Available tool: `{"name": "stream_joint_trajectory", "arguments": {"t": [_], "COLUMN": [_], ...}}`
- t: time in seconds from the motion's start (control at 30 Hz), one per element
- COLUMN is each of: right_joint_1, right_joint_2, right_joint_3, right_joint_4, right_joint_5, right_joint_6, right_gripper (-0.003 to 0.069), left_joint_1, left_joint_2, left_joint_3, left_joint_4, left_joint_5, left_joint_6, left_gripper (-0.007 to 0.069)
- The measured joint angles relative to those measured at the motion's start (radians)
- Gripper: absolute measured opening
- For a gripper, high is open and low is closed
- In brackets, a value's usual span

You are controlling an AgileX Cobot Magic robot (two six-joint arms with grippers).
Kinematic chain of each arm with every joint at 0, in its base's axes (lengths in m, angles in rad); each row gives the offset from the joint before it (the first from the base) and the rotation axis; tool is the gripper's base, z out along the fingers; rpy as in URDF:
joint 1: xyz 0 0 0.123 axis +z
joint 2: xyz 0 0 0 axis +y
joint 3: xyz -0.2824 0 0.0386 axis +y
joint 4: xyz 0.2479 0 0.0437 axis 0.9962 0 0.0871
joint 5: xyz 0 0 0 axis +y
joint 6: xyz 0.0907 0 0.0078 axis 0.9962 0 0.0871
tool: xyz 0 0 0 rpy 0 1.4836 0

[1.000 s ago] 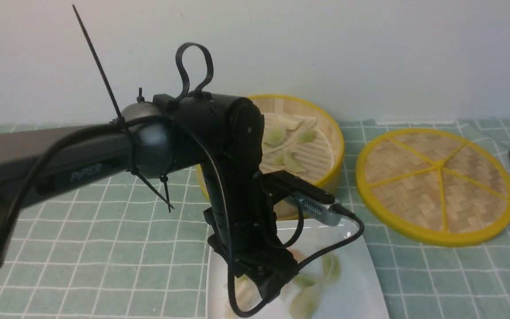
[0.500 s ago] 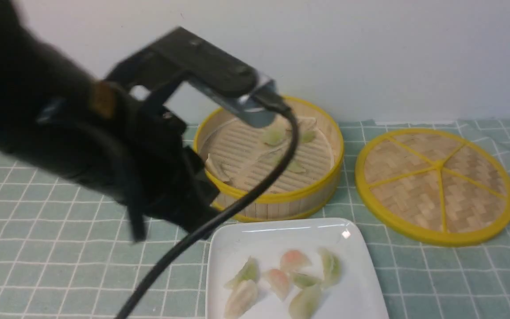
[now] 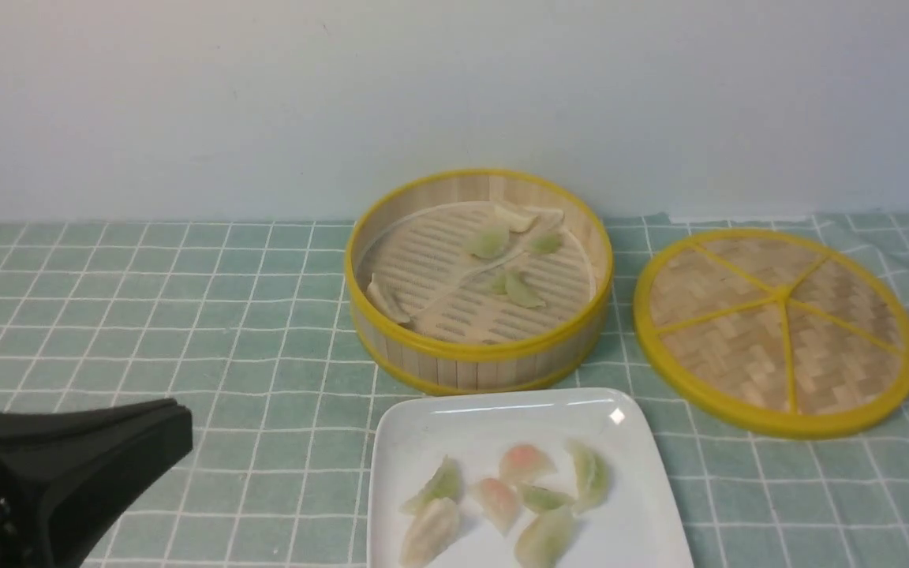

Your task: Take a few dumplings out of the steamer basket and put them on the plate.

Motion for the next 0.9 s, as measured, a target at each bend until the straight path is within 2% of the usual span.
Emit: {"name": "stream_joint_trajectory", "arguments": {"t": [0.73, 0.9], "right_joint_1": [0.0, 0.0], "right_joint_2": [0.0, 0.0], "right_joint_3": [0.0, 0.0], "right_joint_4": [0.0, 0.0], "right_joint_5": [-0.002, -0.002], "right_joint_6": [0.0, 0.0], "right_gripper": [-0.0015, -0.0015], "left_joint_1": [0.0, 0.014], "left_joint_2": [-0.029, -0.051], "left_joint_3": [0.036, 0.057], "left_joint_4": [-0.003, 0.061], "left_joint_5": [-0.031, -0.07], "left_joint_6": [0.001, 0.049], "left_gripper": [-0.0006, -0.0006]}}
